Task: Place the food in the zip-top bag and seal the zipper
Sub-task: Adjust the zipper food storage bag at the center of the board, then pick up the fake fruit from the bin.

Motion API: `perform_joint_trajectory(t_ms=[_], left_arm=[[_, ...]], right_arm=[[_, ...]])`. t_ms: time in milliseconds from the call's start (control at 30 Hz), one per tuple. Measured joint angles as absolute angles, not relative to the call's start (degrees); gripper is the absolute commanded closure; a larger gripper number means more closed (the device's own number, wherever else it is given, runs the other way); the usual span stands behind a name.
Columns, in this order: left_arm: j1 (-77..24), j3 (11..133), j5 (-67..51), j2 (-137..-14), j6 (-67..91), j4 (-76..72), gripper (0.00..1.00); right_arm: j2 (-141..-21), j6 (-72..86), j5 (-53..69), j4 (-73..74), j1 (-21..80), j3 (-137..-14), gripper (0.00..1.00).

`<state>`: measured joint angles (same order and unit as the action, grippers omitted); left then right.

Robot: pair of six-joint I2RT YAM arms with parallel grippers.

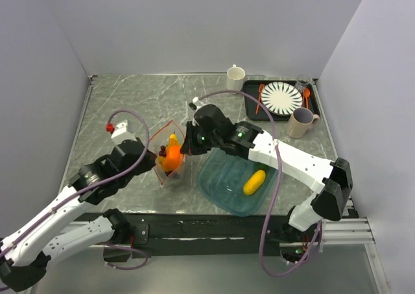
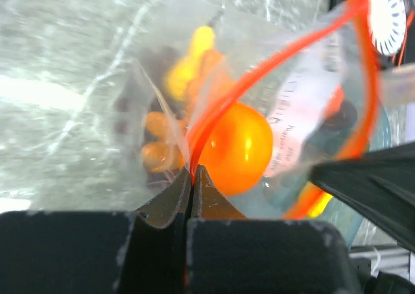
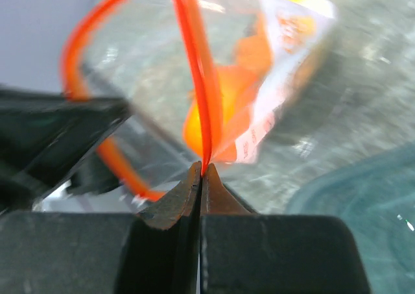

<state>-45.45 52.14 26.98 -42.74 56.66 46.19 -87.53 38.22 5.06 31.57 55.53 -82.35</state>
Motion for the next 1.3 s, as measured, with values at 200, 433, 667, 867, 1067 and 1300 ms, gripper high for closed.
perform_joint_trajectory(t_ms=[200, 433, 667, 867, 1067, 1300], left_arm=[[-45.5, 59.0, 33.1, -39.6, 58.2, 56.3, 0.99], [-45.5, 68.9, 38.3, -37.4, 57.8, 61.4, 0.99], [-45.5, 63.4, 39.5, -40.4, 57.5, 60.2, 0.99], [-45.5, 49.1, 33.3, -45.3, 57.8, 51.7, 0.99], [-45.5, 47.8, 29.2, -46.0, 57.7, 45.2, 0.99], [-45.5, 47.8, 26.9, -47.5, 57.5, 41.9, 0.99]], right_arm=[[-88.7, 35.6, 10.7, 31.7, 55.5, -88.6, 1.0], [-94.2, 34.6, 15.9, 31.7, 55.5, -94.3, 1.0], [-101.4, 35.0, 14.0, 33.2, 55.4, -92.9, 1.0], [-102.3, 36.1, 10.2, 35.7, 55.0, -83.6, 0.92], [-98.8, 36.6, 5.8, 36.6, 54.7, -78.8, 0.43], [-83.4, 38.6, -3.0, 39.3, 54.2, -74.0, 0.34]])
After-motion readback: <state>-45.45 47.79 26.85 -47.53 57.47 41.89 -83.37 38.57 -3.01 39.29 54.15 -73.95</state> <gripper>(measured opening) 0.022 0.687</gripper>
